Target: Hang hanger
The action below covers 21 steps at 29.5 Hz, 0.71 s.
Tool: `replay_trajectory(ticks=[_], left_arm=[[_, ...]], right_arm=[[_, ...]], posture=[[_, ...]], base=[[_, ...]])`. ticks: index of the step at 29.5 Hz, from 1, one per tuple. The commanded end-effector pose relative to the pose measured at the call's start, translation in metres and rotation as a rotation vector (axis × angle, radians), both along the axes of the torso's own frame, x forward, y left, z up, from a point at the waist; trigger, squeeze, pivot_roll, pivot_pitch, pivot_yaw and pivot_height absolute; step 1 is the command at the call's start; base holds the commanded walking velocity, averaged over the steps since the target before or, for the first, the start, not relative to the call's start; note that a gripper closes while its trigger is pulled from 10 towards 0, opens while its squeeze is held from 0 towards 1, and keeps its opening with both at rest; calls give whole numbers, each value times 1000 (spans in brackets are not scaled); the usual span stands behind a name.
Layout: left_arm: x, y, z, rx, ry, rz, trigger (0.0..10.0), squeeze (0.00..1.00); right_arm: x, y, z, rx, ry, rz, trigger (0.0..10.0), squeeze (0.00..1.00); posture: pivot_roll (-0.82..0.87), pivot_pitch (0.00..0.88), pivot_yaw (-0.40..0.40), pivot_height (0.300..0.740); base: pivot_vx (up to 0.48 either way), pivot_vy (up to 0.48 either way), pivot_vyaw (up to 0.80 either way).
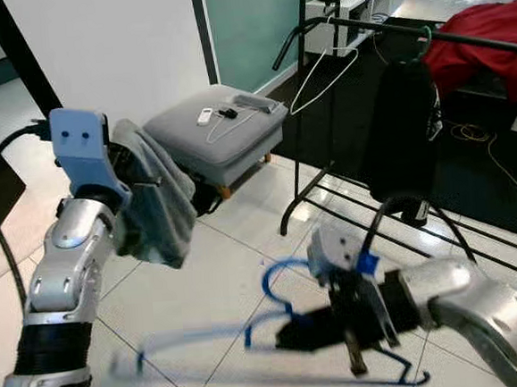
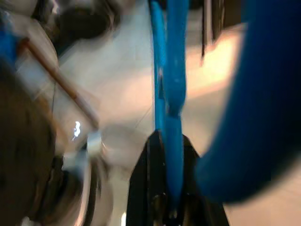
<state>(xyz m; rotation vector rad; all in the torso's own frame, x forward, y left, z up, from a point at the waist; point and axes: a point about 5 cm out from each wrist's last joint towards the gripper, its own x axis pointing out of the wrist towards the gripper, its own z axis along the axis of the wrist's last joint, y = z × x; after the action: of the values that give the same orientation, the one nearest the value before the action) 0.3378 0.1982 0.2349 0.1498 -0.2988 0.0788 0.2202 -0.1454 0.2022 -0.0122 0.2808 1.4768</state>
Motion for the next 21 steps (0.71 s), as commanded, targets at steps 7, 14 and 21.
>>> replay_trajectory(ticks=[7,14,21], left_arm=[[-17,75,-77,-205,285,359,0,0],[-41,71,-112,-254,403,401,0,0],[-43,23,-126,-221,441,241,10000,0]], right_arm=[[70,-23,-11,34,-115,-601,314,0],[93,-17,-53,-97,-77,-840,10000,0],[103,-5,-82,-121,-51,-934,10000,0]], posture=[[-79,2,34,740],[-58,10,19,740],[-36,21,6,740]], base=[[0,0,0],[0,0,0],[0,0,686]])
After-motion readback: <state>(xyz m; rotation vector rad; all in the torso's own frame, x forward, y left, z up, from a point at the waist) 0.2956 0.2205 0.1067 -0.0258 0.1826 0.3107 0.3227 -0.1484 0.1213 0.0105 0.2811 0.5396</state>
